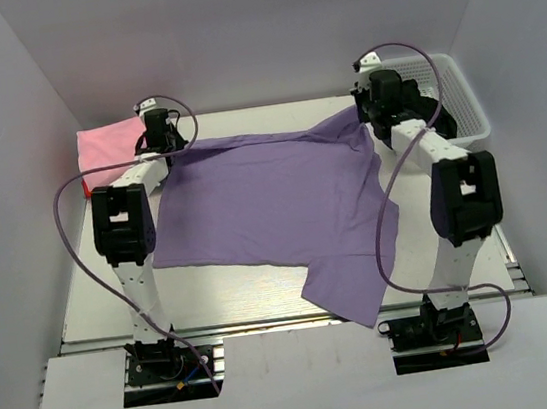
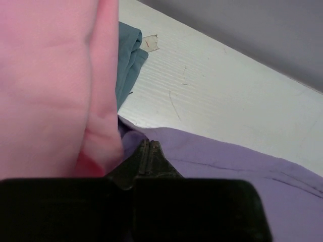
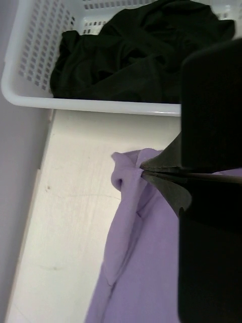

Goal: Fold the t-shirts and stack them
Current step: Fold the flattened tshirt in 1/3 of the way

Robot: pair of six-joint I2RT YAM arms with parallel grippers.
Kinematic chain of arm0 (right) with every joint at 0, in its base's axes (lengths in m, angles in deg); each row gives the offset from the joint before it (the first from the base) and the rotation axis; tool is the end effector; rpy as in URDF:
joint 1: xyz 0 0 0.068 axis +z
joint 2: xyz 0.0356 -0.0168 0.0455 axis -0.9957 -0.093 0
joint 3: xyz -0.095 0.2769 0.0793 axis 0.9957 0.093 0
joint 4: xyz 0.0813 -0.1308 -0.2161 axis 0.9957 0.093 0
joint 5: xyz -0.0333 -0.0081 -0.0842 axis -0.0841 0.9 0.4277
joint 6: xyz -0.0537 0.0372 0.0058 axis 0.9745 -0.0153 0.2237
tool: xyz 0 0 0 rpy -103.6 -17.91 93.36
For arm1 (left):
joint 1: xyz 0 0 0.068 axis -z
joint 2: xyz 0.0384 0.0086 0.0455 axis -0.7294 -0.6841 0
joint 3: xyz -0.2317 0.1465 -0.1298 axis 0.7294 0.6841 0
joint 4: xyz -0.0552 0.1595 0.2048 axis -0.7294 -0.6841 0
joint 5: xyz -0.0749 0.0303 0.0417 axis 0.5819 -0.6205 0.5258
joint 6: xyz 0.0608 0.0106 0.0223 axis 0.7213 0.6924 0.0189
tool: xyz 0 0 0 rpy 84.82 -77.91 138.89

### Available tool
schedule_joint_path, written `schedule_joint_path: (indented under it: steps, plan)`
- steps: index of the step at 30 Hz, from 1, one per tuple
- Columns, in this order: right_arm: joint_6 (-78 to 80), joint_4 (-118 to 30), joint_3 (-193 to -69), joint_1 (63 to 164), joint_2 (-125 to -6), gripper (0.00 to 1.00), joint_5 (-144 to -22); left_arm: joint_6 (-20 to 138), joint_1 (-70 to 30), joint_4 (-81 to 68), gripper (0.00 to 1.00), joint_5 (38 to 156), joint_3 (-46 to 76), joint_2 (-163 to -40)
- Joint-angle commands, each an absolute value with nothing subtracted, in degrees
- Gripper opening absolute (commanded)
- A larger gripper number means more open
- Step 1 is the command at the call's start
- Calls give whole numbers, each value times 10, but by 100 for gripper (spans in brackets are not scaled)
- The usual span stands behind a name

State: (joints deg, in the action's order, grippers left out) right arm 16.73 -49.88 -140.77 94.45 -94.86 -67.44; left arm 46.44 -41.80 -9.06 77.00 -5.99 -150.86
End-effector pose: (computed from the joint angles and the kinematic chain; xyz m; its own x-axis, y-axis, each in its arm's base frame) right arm 0.4862 0.0762 0.2971 -0.3197 -0.2139 -0.9231 -0.0869 0.9767 -0.1962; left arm 0.5367 -0.0367 0.2108 -0.4510 -0.3581 -0.8175 -0.2931 0.9246 -0.2434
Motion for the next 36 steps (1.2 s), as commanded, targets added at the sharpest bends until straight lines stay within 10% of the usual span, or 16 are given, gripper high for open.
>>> schedule_joint_path:
  steps: [1, 32, 36]
  plan:
    - [141, -486, -1356, 945, -878, 0, -700, 470, -421, -77, 0, 763, -16, -1412]
    - [-51, -259, -1035, 944, -539, 0, -743, 463, -421, -268, 0, 697, 176, -1230]
    - [-97, -239, -982, 942, -542, 22, -706, 427, -421, -326, 12, 667, 176, -1256]
